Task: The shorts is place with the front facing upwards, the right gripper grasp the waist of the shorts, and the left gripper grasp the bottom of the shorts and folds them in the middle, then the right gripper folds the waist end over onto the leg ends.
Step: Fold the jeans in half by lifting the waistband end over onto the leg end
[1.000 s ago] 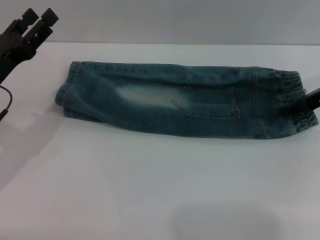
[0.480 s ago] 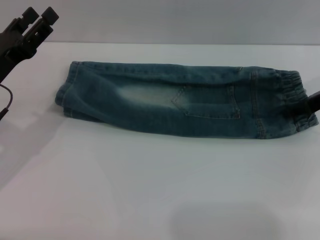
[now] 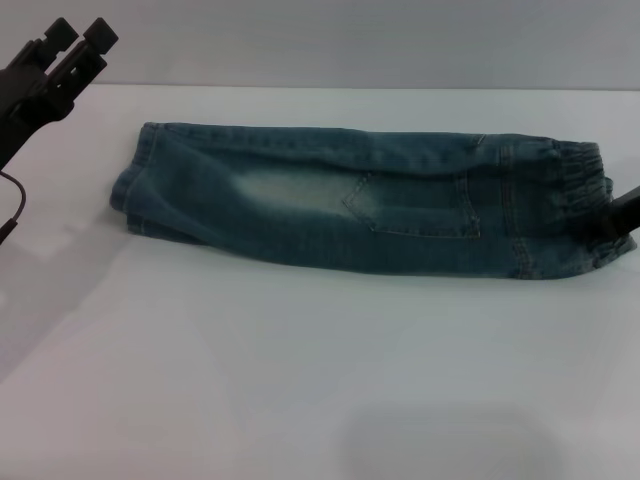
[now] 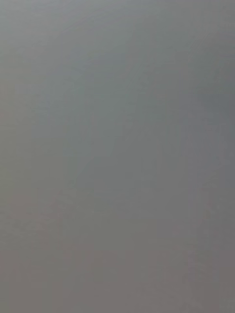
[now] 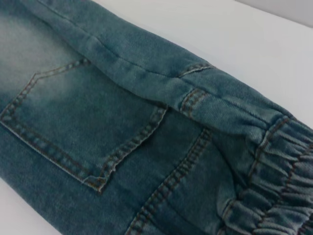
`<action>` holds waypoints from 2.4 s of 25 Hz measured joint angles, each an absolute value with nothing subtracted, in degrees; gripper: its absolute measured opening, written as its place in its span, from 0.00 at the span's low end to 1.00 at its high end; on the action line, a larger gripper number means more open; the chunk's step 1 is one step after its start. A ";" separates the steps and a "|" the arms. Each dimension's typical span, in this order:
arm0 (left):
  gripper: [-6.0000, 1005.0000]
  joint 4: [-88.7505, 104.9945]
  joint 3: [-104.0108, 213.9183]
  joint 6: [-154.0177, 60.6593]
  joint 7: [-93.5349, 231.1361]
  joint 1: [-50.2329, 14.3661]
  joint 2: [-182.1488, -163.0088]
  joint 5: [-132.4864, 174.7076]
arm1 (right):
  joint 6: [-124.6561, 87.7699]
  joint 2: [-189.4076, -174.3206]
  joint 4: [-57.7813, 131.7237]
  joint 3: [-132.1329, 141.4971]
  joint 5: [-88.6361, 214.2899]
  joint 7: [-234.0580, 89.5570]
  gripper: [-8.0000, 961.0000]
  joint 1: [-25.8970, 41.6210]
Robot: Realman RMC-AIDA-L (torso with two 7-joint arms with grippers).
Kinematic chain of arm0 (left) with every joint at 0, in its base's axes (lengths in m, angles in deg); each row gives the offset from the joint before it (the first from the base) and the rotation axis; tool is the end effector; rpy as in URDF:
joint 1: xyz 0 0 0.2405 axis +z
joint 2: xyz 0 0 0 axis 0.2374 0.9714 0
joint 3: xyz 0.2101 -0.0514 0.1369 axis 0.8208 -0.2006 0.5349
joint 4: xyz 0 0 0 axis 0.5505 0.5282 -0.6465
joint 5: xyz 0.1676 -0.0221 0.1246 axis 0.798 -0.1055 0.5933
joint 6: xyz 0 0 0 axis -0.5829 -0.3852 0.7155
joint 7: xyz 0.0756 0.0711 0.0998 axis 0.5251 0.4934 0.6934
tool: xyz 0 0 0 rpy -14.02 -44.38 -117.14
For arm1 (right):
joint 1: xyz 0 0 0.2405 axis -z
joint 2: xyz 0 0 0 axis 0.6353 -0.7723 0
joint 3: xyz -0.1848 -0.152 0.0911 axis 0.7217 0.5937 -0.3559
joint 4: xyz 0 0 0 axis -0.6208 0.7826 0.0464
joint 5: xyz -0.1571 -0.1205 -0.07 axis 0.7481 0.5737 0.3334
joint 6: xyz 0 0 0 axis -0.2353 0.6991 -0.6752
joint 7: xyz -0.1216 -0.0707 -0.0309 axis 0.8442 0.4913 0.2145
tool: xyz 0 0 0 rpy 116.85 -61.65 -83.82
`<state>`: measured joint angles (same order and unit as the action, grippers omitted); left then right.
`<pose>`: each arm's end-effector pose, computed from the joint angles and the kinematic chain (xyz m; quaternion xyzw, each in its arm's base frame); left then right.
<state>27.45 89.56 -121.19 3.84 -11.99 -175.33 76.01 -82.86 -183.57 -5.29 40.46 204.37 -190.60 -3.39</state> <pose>-0.2865 0.3452 0.0492 -0.7324 -0.2761 -0.5057 0.3629 0.2864 0.4081 0.0509 -0.8808 0.3875 -0.1028 0.2521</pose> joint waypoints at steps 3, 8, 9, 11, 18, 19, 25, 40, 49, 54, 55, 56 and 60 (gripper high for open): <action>0.72 27.37 89.58 -121.16 3.86 -11.72 -175.38 76.01 | -83.05 -184.15 -7.12 40.54 204.32 -190.39 0.37 -2.70; 0.72 27.38 89.99 -121.19 3.92 -11.54 -175.40 76.08 | -85.68 -185.06 -12.17 40.57 204.12 -190.03 0.12 -1.20; 0.72 27.48 90.17 -121.21 4.08 -11.54 -175.41 76.25 | -86.82 -185.19 -13.44 40.43 203.70 -189.90 0.11 -0.82; 0.72 27.71 91.06 -121.32 4.98 -11.74 -175.42 76.60 | -88.99 -185.23 -15.55 40.22 202.08 -189.64 0.10 -0.17; 0.72 27.08 95.93 -120.05 9.70 -14.21 -175.69 76.81 | -99.28 -184.50 -23.29 38.73 196.84 -189.06 0.07 1.52; 0.72 26.92 96.51 -119.72 10.03 -14.60 -175.73 76.82 | -101.03 -184.51 -24.64 38.24 196.32 -189.04 0.07 1.67; 0.72 26.53 103.02 -115.98 11.81 -16.73 -175.95 76.81 | -110.49 -183.85 -31.62 33.70 192.87 -189.20 0.07 1.91; 0.72 18.58 117.93 -100.06 17.62 -24.38 -176.75 75.71 | -127.37 -181.78 -38.91 28.78 183.78 -192.26 0.07 -0.46; 0.72 14.76 122.42 -98.33 18.68 -26.21 -176.74 75.46 | -132.58 -179.70 -40.17 27.04 175.54 -195.60 0.07 -0.55; 0.72 14.36 123.52 -98.42 18.19 -26.31 -176.79 75.46 | -133.81 -178.07 -40.34 26.97 171.86 -197.70 0.07 -0.75; 0.72 14.17 123.61 -98.47 18.18 -26.34 -176.80 75.46 | -133.94 -177.92 -40.41 26.95 171.49 -197.92 0.07 -0.90; 0.72 13.90 123.77 -98.60 18.17 -26.43 -176.80 75.46 | -133.98 -177.89 -40.44 26.92 171.28 -198.04 0.07 -0.98; 0.72 12.42 124.29 -100.22 18.15 -27.02 -176.83 75.46 | -134.01 -177.81 -40.21 26.87 170.04 -198.25 0.07 -1.42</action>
<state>12.42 124.29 -100.22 18.15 -27.02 -176.83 75.46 -134.01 -177.81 -40.21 26.87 170.04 -198.25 -1.42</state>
